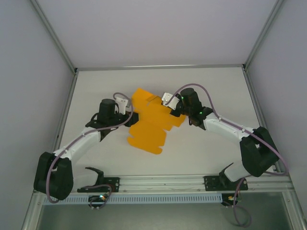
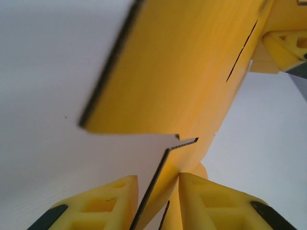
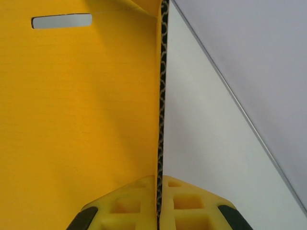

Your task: Assemble paper box

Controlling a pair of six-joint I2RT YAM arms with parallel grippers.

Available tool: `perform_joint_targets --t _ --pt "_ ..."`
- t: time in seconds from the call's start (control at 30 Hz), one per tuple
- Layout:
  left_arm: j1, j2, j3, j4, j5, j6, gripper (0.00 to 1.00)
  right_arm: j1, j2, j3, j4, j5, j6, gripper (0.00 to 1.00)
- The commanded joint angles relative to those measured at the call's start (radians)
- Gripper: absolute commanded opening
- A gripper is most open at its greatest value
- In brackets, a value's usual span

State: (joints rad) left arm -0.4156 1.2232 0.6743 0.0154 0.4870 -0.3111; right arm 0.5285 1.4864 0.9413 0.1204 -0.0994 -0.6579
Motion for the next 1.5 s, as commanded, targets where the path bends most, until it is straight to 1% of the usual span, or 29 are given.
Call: perform_joint_targets --t 0.0,0.03,0.1,0.13,0.2,0.27,0.37,0.47,0.57,0.7,0.8,0.87,0.97,1.03,1.13,1.27,1.3,1.37,1.43,1.47 --pt "-0.061 -0.032 0.003 0.051 -0.094 0.045 0.26 0.003 0.009 0.022 -0.047 -0.056 0.024 0.0" --pt "-0.081 -0.041 0.007 0.043 -0.144 0.057 0.21 0.003 0.012 0.023 -0.05 -0.054 0.028 0.0" --pt "-0.121 -0.051 0.021 0.009 -0.237 0.084 0.17 0.003 0.014 0.032 -0.064 -0.044 0.033 0.0" --pt "-0.147 -0.056 0.032 -0.015 -0.308 0.095 0.13 0.002 0.015 0.036 -0.074 -0.038 0.036 0.0" --pt "-0.195 -0.067 0.05 -0.056 -0.448 0.113 0.1 0.005 0.021 0.042 -0.084 -0.03 0.043 0.0" --pt "-0.25 -0.07 0.071 -0.103 -0.603 0.133 0.09 0.007 0.027 0.043 -0.084 -0.022 0.055 0.0" --pt "-0.333 -0.052 0.099 -0.15 -0.779 0.17 0.09 0.011 0.033 0.036 -0.071 -0.019 0.073 0.0" --pt "-0.411 0.004 0.134 -0.18 -0.898 0.224 0.11 0.021 0.042 0.033 -0.068 -0.018 0.084 0.0" --pt "-0.487 0.095 0.194 -0.207 -1.01 0.277 0.12 0.034 0.05 0.034 -0.067 -0.01 0.087 0.0" --pt "-0.557 0.232 0.287 -0.228 -1.103 0.322 0.14 0.038 0.052 0.034 -0.06 -0.016 0.107 0.0" --pt "-0.577 0.307 0.343 -0.253 -1.114 0.326 0.14 0.038 0.051 0.026 -0.057 -0.013 0.109 0.0" --pt "-0.587 0.331 0.361 -0.261 -1.115 0.325 0.15 0.038 0.05 0.021 -0.053 -0.003 0.107 0.0" --pt "-0.588 0.327 0.353 -0.255 -1.049 0.294 0.21 0.033 0.048 0.013 -0.047 0.003 0.11 0.0" --pt "-0.588 0.297 0.329 -0.237 -0.967 0.266 0.24 0.025 0.049 0.011 -0.038 0.002 0.126 0.0" --pt "-0.581 0.22 0.26 -0.169 -0.812 0.224 0.37 0.012 0.05 0.005 -0.026 -0.006 0.151 0.0" --pt "-0.536 0.109 0.166 -0.081 -0.6 0.139 0.46 -0.002 0.057 0.004 -0.01 -0.016 0.179 0.0" --pt "-0.522 0.087 0.143 -0.062 -0.562 0.113 0.47 -0.004 0.057 0.005 -0.008 -0.017 0.185 0.0" --pt "-0.491 0.042 0.1 -0.036 -0.514 0.062 0.49 -0.011 0.06 0.01 -0.009 -0.017 0.193 0.0" --pt "-0.469 -0.003 0.062 -0.026 -0.49 0.036 0.54 -0.015 0.062 0.011 -0.011 -0.015 0.195 0.0" --pt "-0.459 -0.035 0.042 -0.022 -0.492 0.022 0.58 -0.015 0.059 0.01 -0.012 -0.016 0.193 0.0"
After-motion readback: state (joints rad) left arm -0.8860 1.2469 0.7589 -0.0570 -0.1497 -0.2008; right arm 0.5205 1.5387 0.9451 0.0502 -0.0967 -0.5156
